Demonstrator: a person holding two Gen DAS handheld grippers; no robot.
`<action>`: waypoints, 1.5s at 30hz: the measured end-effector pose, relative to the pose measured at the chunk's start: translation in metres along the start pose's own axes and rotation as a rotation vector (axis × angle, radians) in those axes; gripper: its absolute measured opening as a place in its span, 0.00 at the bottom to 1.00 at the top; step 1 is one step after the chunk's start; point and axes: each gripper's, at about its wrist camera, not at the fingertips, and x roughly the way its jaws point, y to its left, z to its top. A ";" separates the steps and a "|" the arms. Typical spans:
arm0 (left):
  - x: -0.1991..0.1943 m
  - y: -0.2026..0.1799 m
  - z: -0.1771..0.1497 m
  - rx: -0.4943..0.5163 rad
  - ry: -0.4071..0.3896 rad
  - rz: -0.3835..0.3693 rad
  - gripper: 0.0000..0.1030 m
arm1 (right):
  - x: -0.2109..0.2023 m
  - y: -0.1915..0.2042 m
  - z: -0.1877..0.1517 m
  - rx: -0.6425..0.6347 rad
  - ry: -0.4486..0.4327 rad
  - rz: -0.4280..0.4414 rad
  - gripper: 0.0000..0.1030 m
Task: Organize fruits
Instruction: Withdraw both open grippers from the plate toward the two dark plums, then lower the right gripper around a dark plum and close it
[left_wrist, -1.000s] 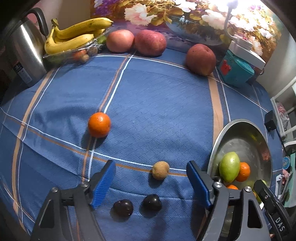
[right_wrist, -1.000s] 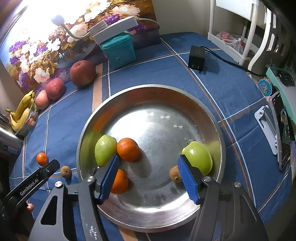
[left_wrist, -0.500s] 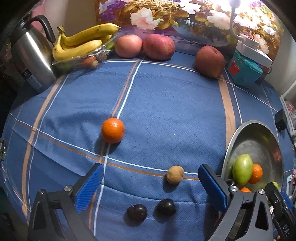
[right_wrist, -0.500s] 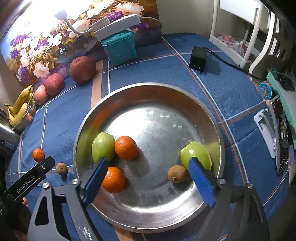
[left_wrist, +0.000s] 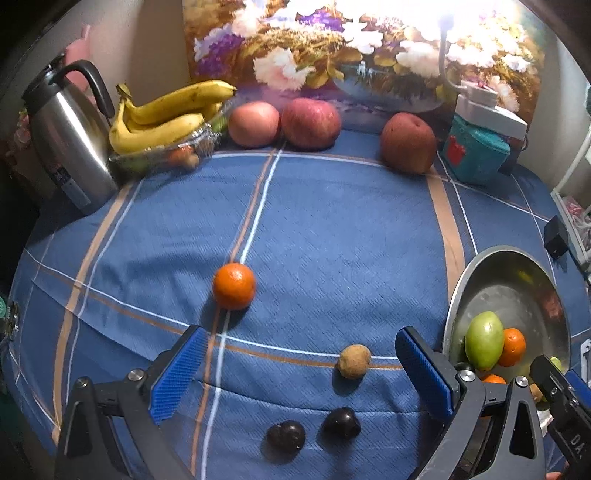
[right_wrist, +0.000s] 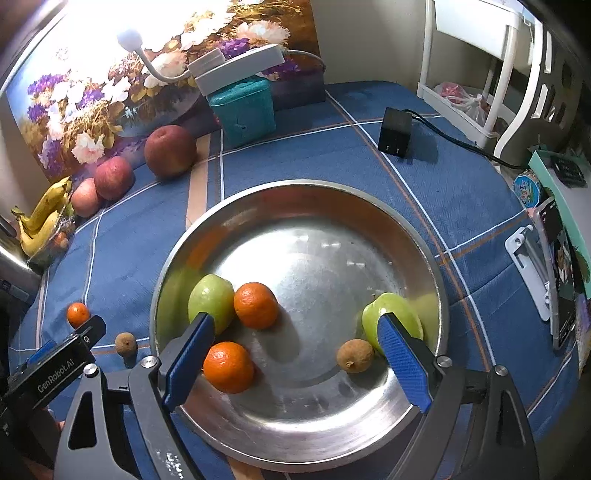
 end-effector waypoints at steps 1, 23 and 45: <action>-0.001 0.001 -0.001 0.004 -0.014 0.012 1.00 | 0.000 0.001 0.000 -0.005 0.000 -0.001 0.87; -0.024 0.055 -0.005 -0.024 -0.074 0.063 1.00 | -0.010 0.054 -0.018 -0.183 -0.020 -0.004 0.87; -0.028 0.144 -0.016 -0.234 -0.015 0.056 1.00 | -0.015 0.123 -0.037 -0.277 0.010 0.090 0.87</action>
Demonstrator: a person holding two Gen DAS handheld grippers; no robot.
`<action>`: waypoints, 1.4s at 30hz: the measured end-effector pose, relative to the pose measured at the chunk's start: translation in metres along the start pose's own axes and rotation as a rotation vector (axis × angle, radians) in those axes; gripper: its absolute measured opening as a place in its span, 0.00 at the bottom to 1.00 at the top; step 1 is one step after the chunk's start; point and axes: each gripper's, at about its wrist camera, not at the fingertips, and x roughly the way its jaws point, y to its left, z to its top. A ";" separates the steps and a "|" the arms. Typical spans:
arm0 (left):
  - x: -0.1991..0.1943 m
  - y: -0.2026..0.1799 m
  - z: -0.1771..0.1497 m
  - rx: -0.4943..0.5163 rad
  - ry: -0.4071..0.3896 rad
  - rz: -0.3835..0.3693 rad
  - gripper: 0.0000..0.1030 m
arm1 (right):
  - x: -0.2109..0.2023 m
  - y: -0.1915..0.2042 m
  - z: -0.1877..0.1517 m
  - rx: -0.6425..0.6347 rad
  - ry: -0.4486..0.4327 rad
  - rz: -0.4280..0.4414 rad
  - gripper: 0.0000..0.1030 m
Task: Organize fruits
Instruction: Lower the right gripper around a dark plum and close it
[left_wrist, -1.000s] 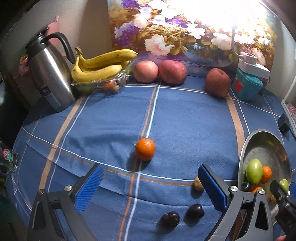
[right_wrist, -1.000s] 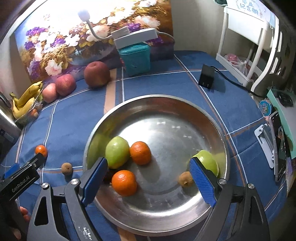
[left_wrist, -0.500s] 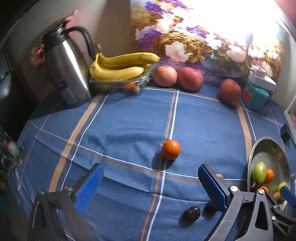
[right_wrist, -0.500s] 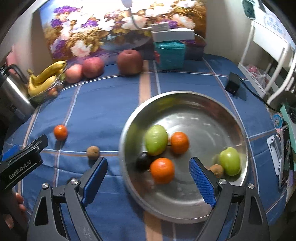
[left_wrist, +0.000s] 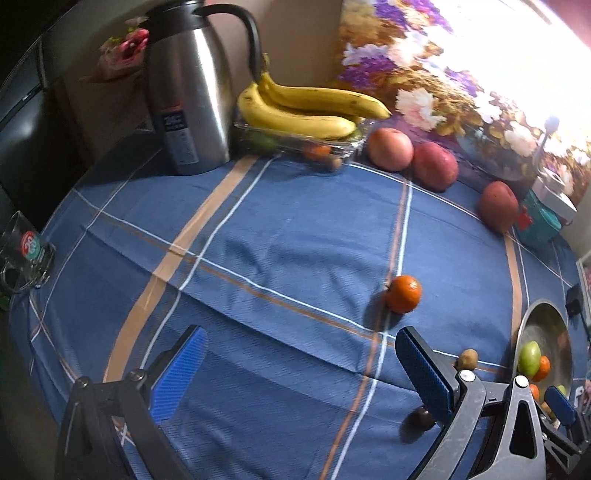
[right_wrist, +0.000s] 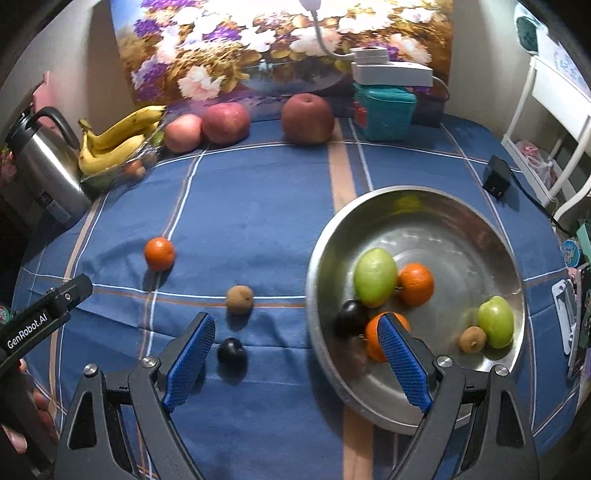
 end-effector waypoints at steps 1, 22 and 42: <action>0.000 0.002 0.000 -0.004 -0.001 0.002 1.00 | 0.001 0.002 0.000 -0.001 0.003 0.006 0.87; 0.037 -0.011 -0.010 -0.003 0.147 -0.081 1.00 | 0.023 0.039 -0.003 -0.073 0.060 0.112 0.87; 0.051 -0.027 -0.009 -0.017 0.232 -0.169 0.86 | 0.038 0.032 -0.006 -0.063 0.113 0.121 0.70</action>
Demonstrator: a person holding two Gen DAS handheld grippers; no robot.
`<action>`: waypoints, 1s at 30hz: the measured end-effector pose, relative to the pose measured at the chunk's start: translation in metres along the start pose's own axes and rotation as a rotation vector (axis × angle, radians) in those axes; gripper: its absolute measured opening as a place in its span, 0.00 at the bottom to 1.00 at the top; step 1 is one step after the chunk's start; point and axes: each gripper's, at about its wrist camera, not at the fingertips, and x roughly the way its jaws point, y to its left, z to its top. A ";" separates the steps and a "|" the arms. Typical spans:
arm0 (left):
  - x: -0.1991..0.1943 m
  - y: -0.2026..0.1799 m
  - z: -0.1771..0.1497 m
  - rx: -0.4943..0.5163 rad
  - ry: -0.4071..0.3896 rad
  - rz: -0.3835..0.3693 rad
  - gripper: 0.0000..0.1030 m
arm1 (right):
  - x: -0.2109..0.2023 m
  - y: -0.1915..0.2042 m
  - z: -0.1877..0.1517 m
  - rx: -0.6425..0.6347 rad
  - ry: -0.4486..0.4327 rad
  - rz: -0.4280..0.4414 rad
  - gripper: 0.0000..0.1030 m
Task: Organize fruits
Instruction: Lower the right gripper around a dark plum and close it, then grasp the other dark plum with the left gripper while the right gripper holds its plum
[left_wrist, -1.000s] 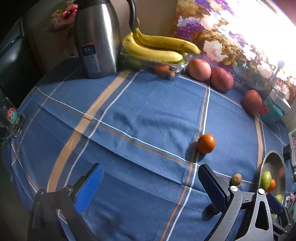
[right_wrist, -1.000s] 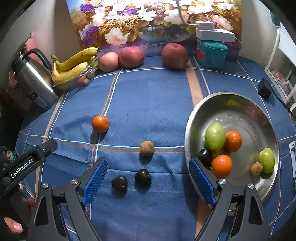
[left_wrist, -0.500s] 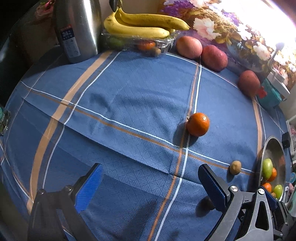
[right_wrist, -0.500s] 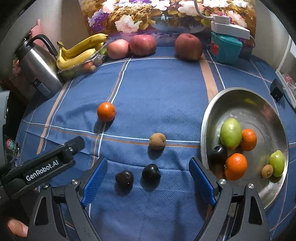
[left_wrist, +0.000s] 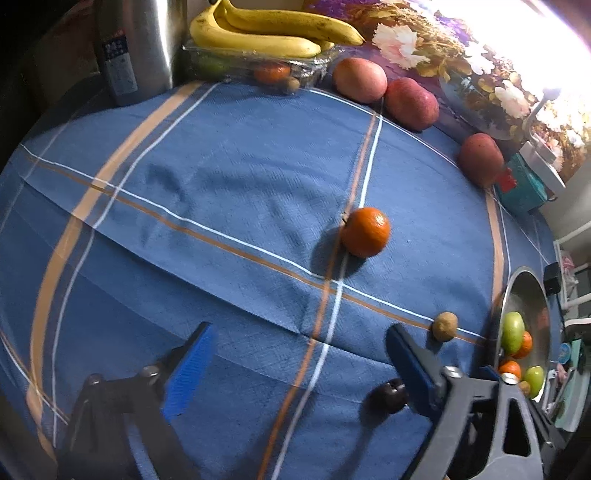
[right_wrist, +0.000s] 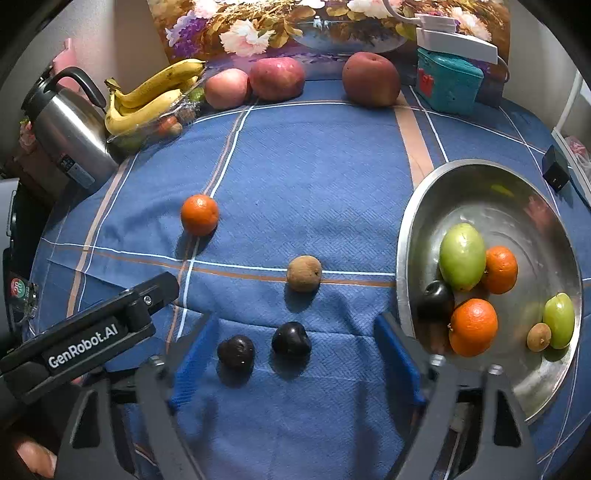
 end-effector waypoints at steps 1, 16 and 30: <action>0.001 0.000 0.000 -0.001 0.006 -0.004 0.85 | 0.001 -0.001 0.000 0.003 0.005 -0.002 0.68; -0.003 -0.002 0.008 -0.014 0.037 -0.050 0.77 | 0.022 -0.005 -0.003 0.049 0.075 0.069 0.34; -0.010 -0.002 0.009 -0.025 0.024 -0.079 0.77 | 0.011 -0.008 -0.003 0.072 0.052 0.090 0.25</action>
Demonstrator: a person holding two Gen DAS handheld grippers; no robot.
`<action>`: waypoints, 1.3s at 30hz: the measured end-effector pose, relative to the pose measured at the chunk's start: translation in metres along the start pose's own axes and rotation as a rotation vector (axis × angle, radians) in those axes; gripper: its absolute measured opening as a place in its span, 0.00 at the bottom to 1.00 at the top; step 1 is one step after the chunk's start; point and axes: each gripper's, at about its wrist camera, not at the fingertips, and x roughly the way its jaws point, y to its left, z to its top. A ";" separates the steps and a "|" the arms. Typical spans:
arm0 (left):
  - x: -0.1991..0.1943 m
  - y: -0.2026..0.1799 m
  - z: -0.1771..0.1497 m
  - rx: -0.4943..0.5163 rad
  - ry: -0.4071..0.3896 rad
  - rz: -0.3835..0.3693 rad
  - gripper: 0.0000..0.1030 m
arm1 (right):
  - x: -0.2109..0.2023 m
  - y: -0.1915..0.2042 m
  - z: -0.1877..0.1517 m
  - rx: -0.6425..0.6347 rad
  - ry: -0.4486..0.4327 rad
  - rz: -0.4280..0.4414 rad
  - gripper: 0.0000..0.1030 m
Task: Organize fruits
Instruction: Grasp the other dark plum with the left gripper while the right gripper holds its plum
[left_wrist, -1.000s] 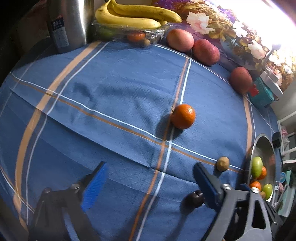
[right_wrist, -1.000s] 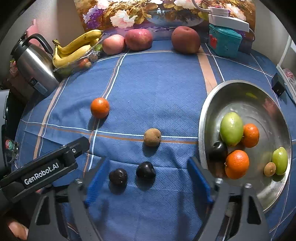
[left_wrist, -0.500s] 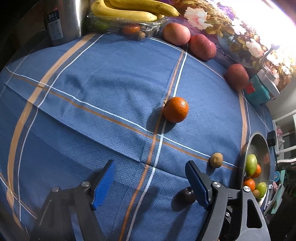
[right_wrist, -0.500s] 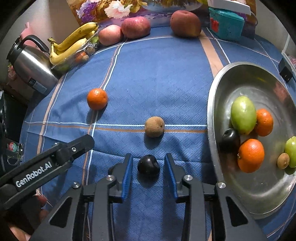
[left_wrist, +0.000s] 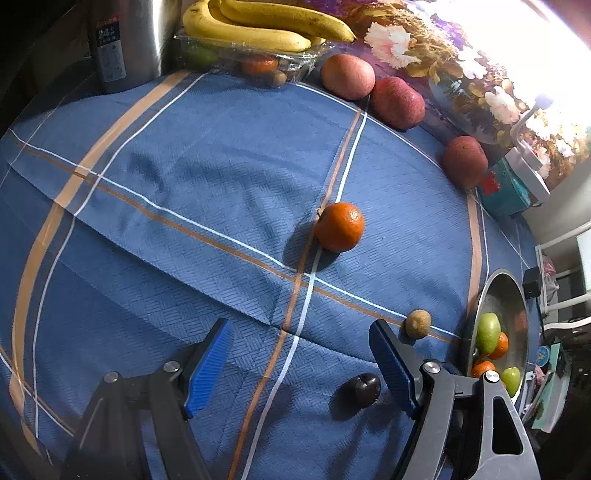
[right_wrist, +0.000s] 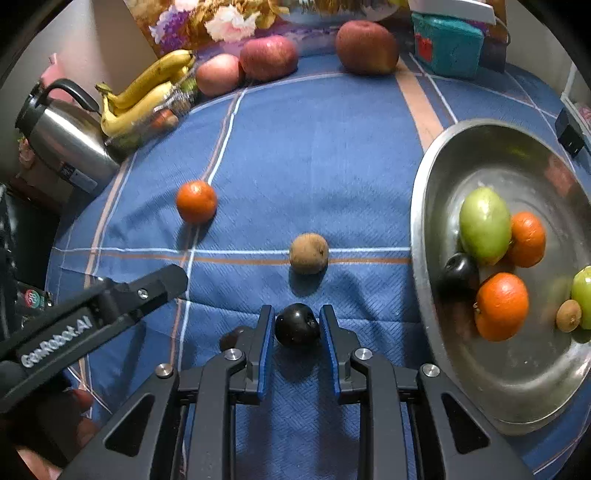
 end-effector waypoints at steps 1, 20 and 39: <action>-0.001 -0.001 0.000 0.003 -0.001 -0.001 0.76 | -0.004 0.000 0.001 0.000 -0.009 0.002 0.25; 0.019 -0.065 -0.041 0.252 0.092 0.023 0.67 | -0.072 -0.032 0.005 0.081 -0.162 -0.073 0.25; 0.024 -0.070 -0.046 0.268 0.090 0.050 0.25 | -0.075 -0.040 0.005 0.109 -0.166 -0.050 0.25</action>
